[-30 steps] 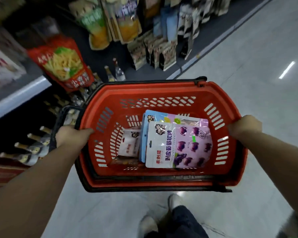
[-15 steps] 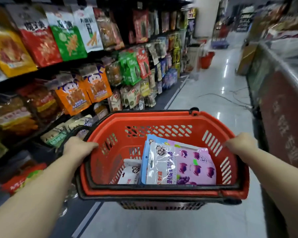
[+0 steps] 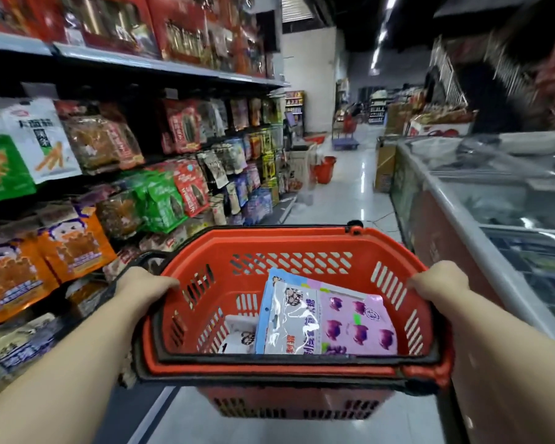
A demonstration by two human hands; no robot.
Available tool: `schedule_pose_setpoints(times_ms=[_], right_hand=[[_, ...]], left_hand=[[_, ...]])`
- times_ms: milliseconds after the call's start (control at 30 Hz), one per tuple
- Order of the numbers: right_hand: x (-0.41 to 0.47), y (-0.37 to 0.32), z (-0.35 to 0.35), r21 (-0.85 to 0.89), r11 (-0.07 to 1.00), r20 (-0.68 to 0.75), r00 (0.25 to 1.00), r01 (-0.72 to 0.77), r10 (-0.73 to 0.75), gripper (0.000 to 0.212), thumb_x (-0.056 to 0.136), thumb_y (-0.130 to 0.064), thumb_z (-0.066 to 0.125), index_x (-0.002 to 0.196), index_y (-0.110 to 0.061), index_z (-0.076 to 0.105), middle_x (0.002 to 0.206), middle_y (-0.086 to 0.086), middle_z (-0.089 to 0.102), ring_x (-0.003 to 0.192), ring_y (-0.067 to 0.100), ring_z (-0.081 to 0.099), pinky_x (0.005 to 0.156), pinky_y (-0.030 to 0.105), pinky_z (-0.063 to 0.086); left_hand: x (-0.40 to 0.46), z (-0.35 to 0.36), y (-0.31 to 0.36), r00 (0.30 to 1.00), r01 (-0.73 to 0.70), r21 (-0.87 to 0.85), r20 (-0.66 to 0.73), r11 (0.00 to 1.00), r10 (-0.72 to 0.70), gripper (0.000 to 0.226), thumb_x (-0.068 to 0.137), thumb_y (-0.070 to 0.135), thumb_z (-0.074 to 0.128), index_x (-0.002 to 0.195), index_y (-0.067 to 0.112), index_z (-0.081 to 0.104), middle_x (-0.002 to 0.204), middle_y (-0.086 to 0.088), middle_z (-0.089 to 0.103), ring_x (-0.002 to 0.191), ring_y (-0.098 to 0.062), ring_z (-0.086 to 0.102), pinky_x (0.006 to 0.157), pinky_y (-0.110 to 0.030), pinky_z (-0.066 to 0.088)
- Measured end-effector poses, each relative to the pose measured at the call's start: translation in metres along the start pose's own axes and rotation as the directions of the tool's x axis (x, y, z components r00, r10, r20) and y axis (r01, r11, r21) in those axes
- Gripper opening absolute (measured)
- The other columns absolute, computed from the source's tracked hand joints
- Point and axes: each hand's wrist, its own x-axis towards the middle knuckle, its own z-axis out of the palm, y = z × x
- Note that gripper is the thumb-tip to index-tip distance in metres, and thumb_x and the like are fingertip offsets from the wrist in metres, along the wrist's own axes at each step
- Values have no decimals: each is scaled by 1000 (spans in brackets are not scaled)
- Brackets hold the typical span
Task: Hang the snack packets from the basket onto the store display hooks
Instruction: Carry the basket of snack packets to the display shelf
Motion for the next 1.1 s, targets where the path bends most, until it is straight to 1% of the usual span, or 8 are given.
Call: schedule_pose_setpoints(times_ms=[100, 233, 333, 667, 767, 833, 1033, 1100], right_hand=[[44, -8, -9, 4, 1000, -35, 999, 6, -6, 43, 64, -22, 74, 100, 1, 67, 101, 20, 69, 93, 34, 66, 75, 32, 50], [101, -31, -14, 33, 999, -54, 999, 3, -1, 38, 66, -22, 74, 97, 0, 67, 98, 18, 68, 91, 34, 66, 71, 30, 48], [143, -49, -7, 44, 999, -59, 998, -7, 9, 36, 67, -21, 75, 96, 0, 67, 96, 18, 68, 91, 33, 66, 69, 28, 45], [327, -138, 40, 30, 998, -122, 991, -57, 60, 37, 65, -17, 78, 97, 0, 68, 96, 16, 69, 91, 31, 67, 68, 28, 46], [381, -169, 44, 52, 997, -150, 987, -50, 57, 27, 67, -15, 75, 89, -1, 67, 81, 12, 65, 71, 27, 60, 64, 27, 43], [417, -185, 45, 74, 996, -171, 983, -53, 65, 27, 68, -14, 75, 88, 1, 67, 71, 9, 58, 63, 24, 53, 62, 27, 42], [536, -221, 54, 80, 994, -240, 967, -69, 86, 43, 69, -13, 79, 104, 6, 63, 102, 22, 65, 99, 34, 63, 77, 34, 50], [584, -231, 62, 54, 997, -233, 970, -63, 74, 43, 70, -14, 78, 106, 5, 64, 104, 22, 65, 97, 34, 63, 76, 33, 50]], left_hand=[[17, 28, 36, 1000, -28, 12, 1, 1000, 28, 37, 68, 33, 82, 72, 1, 63, 79, -16, 66, 65, -29, 55, 68, -36, 45], [54, 61, 86, 997, -70, 44, -6, 997, 71, 50, 69, 37, 82, 96, -2, 70, 105, -22, 68, 90, -34, 62, 83, -38, 51], [93, 87, 123, 998, -68, 59, 11, 996, 67, 45, 66, 39, 83, 77, -3, 69, 90, -21, 68, 78, -32, 61, 75, -37, 51], [266, 189, 282, 988, -147, 15, 55, 989, 146, 43, 63, 32, 86, 75, -4, 66, 91, -22, 68, 78, -35, 62, 73, -39, 50], [318, 217, 334, 981, -185, 14, 66, 983, 183, 54, 64, 32, 86, 99, -5, 69, 108, -24, 68, 93, -38, 65, 78, -39, 50], [349, 236, 369, 978, -198, 8, 69, 980, 197, 54, 62, 34, 86, 95, -6, 70, 104, -25, 69, 90, -37, 65, 80, -40, 53], [418, 299, 459, 975, -213, -26, 56, 977, 215, 50, 61, 34, 86, 87, -6, 69, 90, -24, 68, 81, -36, 64, 67, -36, 48], [439, 325, 484, 976, -209, -12, 51, 978, 209, 46, 61, 34, 86, 78, -4, 67, 87, -23, 68, 81, -36, 65, 72, -38, 52]])
